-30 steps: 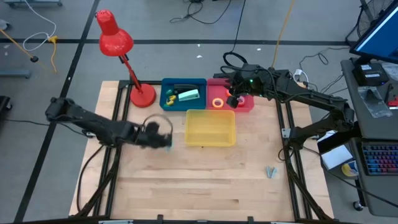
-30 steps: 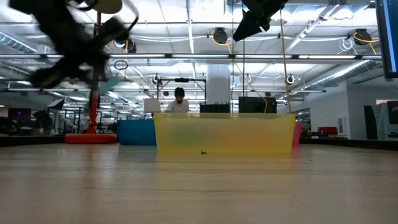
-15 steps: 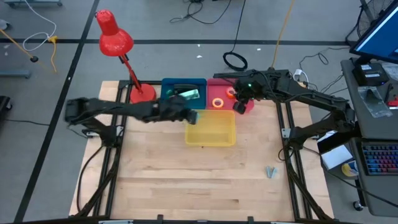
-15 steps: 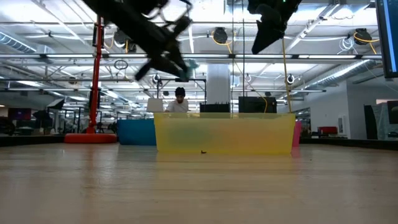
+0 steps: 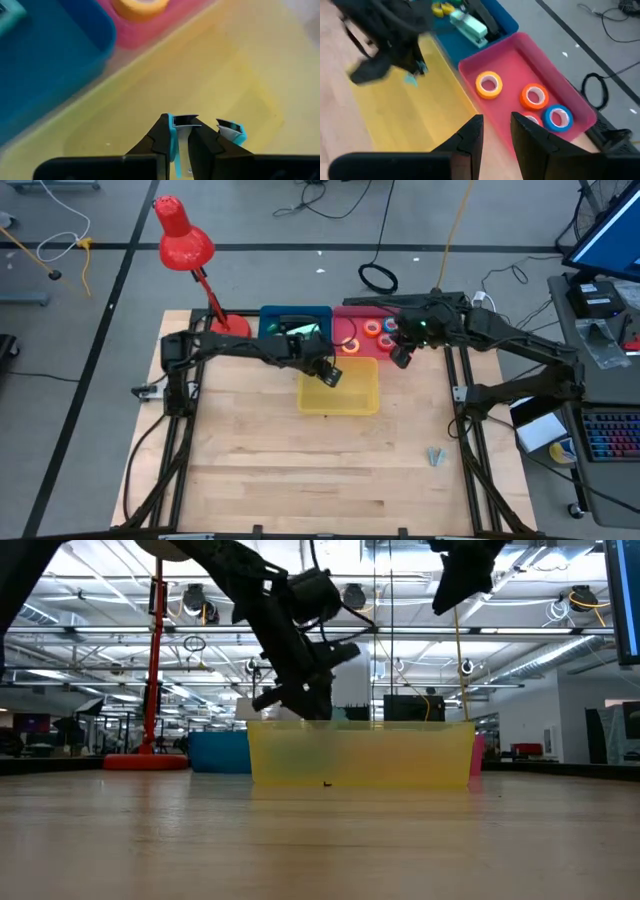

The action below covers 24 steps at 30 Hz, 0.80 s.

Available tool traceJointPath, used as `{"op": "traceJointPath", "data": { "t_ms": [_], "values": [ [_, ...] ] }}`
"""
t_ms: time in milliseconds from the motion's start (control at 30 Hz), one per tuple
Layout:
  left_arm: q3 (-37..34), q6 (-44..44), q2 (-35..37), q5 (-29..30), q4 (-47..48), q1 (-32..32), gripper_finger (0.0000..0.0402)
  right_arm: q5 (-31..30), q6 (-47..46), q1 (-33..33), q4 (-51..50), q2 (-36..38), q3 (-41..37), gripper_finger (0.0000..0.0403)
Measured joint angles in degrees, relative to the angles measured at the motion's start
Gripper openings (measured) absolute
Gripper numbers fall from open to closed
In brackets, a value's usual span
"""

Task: Pick and place Stapler, Stapler remover, tape
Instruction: Put the left light blue staple remover into the yellow bin

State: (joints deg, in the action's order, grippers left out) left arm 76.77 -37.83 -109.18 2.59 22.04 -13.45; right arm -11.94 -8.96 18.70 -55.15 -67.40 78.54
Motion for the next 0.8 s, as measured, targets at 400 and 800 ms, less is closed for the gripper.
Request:
{"op": "traceJointPath", "data": {
  "t_ms": [400, 800],
  "values": [
    [0.79, 1.43, -6.03, -4.04, 2.95, -0.09, 0.0054, 0.27, -10.63, -6.27, 9.35, 14.78, -17.46, 0.0089],
    [0.77, 9.21, -5.95, -4.67, 3.25, -0.02, 0.0064, 10.66, -15.87, -9.44, 30.94, 25.69, -33.38, 0.0089]
  ]
}}
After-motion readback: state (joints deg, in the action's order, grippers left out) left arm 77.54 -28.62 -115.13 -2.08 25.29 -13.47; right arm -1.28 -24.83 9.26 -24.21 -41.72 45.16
